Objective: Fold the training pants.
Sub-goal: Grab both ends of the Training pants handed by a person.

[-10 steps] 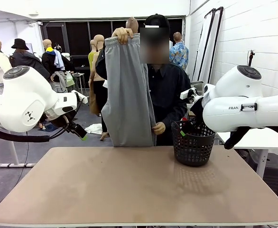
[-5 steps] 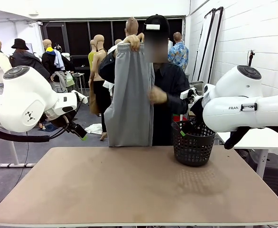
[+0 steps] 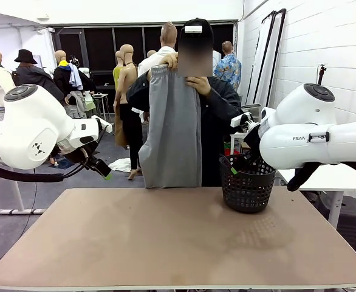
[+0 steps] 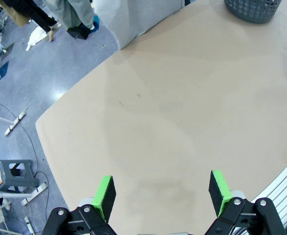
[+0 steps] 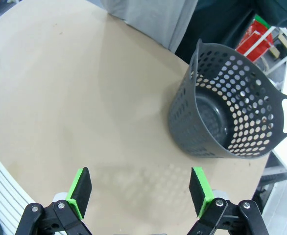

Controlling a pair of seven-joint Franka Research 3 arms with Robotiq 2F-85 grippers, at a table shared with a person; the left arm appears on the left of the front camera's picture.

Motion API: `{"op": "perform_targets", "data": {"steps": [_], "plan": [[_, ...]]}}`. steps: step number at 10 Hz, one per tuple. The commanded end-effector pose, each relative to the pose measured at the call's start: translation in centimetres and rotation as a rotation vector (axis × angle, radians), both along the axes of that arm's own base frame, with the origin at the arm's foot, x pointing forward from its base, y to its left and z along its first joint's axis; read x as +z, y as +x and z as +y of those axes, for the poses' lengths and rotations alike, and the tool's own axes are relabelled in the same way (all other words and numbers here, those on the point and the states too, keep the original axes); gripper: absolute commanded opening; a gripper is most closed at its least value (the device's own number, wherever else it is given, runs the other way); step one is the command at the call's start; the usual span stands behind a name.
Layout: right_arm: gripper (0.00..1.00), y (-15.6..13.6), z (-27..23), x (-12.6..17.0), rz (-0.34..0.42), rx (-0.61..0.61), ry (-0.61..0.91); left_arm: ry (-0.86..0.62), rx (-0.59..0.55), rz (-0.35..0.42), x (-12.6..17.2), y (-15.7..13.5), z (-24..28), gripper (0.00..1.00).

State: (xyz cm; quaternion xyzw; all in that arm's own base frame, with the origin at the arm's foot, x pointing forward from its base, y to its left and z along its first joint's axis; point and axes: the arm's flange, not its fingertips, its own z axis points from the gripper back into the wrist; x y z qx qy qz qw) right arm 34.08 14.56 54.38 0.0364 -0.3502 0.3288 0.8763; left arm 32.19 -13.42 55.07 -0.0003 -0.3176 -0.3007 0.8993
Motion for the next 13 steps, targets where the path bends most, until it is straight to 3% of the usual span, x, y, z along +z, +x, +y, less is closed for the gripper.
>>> {"op": "perform_targets", "data": {"steps": [1, 13], "plan": [[1.00, -0.02, 0.09, 0.01, -0.002, 0.004, 0.001, -0.004, -0.007, 0.004, -0.09, -0.05, -0.02, 1.00], [1.00, -0.02, 0.09, 0.01, -0.002, 0.004, 0.001, -0.004, -0.007, 0.004, -0.09, -0.05, -0.02, 1.00]]}}
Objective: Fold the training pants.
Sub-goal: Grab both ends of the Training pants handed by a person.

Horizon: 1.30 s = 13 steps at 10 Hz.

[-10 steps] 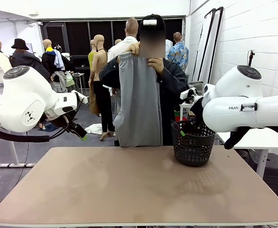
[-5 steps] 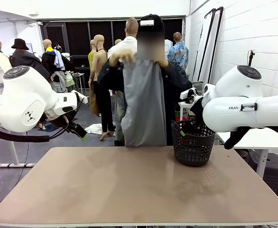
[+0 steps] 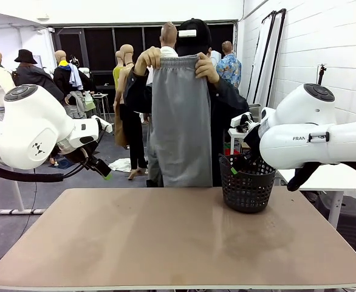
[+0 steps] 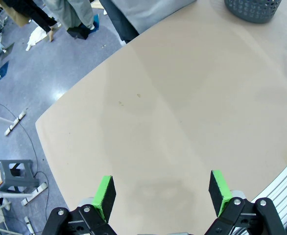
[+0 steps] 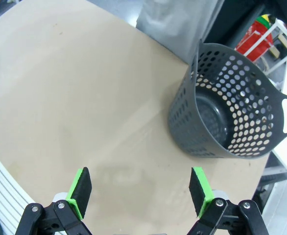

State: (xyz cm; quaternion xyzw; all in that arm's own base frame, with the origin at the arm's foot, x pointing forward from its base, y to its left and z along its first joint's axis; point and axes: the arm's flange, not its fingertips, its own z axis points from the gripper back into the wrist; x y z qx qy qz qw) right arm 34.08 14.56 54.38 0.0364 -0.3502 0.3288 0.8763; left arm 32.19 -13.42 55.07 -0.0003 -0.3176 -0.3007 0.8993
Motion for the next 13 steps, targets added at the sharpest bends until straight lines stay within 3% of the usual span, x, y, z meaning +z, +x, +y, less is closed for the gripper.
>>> {"op": "perform_targets", "data": {"steps": [1, 13], "plan": [[1.00, -0.02, 0.09, 0.01, -0.002, 0.004, 0.001, -0.004, -0.007, 0.004, -0.09, -0.05, -0.02, 1.00], [1.00, -0.02, 0.09, 0.01, -0.002, 0.004, 0.001, -0.004, -0.007, 0.004, -0.09, -0.05, -0.02, 1.00]]}}
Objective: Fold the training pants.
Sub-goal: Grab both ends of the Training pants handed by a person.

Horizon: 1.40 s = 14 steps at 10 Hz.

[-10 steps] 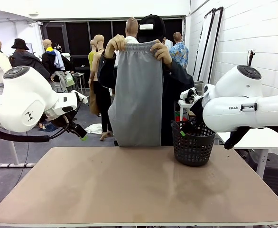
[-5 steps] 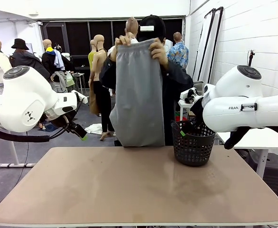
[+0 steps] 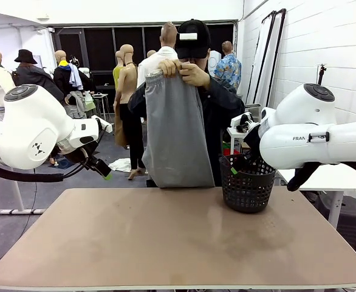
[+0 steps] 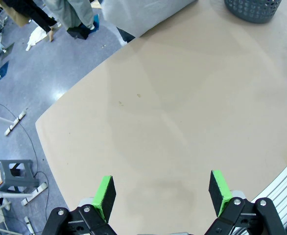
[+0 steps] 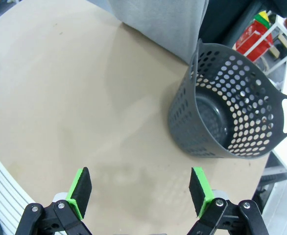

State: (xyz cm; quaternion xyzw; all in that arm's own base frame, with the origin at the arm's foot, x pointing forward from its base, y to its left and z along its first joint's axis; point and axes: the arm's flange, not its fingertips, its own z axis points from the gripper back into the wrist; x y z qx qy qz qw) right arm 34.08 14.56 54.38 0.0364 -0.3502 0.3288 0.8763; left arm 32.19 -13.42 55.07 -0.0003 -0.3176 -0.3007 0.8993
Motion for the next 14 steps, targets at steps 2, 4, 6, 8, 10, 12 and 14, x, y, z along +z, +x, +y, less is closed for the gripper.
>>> {"op": "perform_targets", "data": {"steps": [2, 4, 6, 8, 10, 12, 14], "plan": [[1.00, -0.02, 0.09, 0.01, -0.002, 0.004, 0.001, -0.004, -0.007, 0.004, -0.09, -0.05, -0.02, 1.00], [1.00, -0.02, 0.09, 0.01, -0.002, 0.004, 0.001, -0.004, -0.007, 0.004, -0.09, -0.05, -0.02, 1.00], [1.00, -0.02, 0.09, 0.01, -0.002, 0.004, 0.001, -0.004, -0.007, 0.004, -0.09, -0.05, -0.02, 1.00], [1.00, -0.02, 0.09, 0.01, -0.002, 0.004, 0.001, -0.004, -0.007, 0.004, -0.09, -0.05, -0.02, 1.00], [1.00, -0.02, 0.09, 0.01, -0.002, 0.004, 0.001, -0.004, -0.007, 0.004, -0.09, -0.05, -0.02, 1.00], [1.00, -0.02, 0.09, 0.01, -0.002, 0.004, 0.001, -0.004, -0.007, 0.004, -0.09, -0.05, -0.02, 1.00], [1.00, -0.02, 0.09, 0.01, -0.002, 0.004, 0.001, -0.004, -0.007, 0.004, -0.09, -0.05, -0.02, 1.00]]}}
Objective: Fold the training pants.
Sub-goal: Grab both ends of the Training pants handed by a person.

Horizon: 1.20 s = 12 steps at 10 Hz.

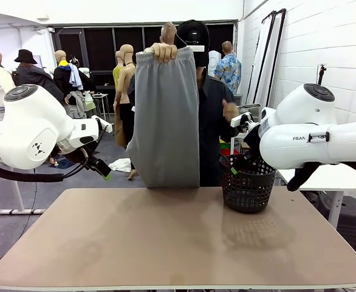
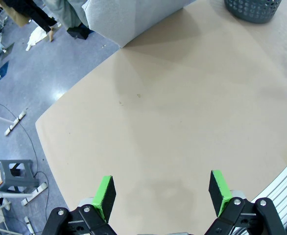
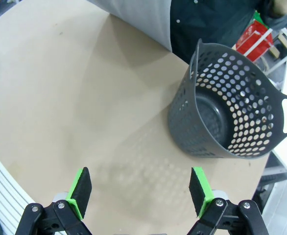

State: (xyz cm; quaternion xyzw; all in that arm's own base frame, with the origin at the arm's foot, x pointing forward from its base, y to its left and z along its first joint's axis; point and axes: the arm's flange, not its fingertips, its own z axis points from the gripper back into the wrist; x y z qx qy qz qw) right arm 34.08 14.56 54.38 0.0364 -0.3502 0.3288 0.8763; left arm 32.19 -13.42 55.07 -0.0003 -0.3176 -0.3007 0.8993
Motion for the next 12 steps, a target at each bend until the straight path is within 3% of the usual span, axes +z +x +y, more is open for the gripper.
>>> {"op": "perform_targets", "data": {"steps": [1, 12], "plan": [[1.00, -0.02, 0.09, 0.01, -0.002, 0.004, 0.001, -0.004, -0.007, 0.004, -0.09, -0.05, -0.02, 1.00], [1.00, -0.02, 0.09, 0.01, -0.002, 0.004, 0.001, -0.004, -0.007, 0.004, -0.09, -0.05, -0.02, 1.00]]}}
